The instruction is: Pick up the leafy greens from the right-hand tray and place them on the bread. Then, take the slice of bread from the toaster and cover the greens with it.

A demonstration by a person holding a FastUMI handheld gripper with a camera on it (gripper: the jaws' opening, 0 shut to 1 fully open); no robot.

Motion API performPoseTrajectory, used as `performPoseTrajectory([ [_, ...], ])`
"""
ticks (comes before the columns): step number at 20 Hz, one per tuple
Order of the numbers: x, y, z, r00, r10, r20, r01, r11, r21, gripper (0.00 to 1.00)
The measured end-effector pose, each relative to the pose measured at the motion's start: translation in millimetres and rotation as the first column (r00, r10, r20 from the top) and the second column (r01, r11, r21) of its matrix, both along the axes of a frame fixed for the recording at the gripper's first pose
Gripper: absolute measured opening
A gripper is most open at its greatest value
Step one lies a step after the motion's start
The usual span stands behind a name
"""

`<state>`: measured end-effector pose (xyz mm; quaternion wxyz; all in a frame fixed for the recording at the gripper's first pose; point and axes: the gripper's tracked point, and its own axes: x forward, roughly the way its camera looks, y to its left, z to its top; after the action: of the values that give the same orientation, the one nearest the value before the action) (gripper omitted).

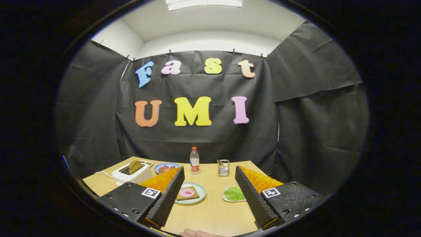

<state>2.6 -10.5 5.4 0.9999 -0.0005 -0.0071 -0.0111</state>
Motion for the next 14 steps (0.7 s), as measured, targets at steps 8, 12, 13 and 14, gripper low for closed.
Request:
performPoseTrajectory([
  [8, 15.0, -15.3, -1.3, 1.0, -0.027, 0.003, 0.027, 0.999, -0.022, 0.96],
  [12, 43.3, -38.9, -8.3, 0.998, -0.05, -0.032, 0.049, 0.998, -0.038, 0.96],
  [13, 53.4, -51.2, -10.9, 0.997, -0.069, -0.042, 0.068, 0.997, -0.037, 0.96],
  [14, 64.4, -62.3, -16.0, 0.994, -0.091, -0.054, 0.089, 0.995, -0.038, 0.95],
])
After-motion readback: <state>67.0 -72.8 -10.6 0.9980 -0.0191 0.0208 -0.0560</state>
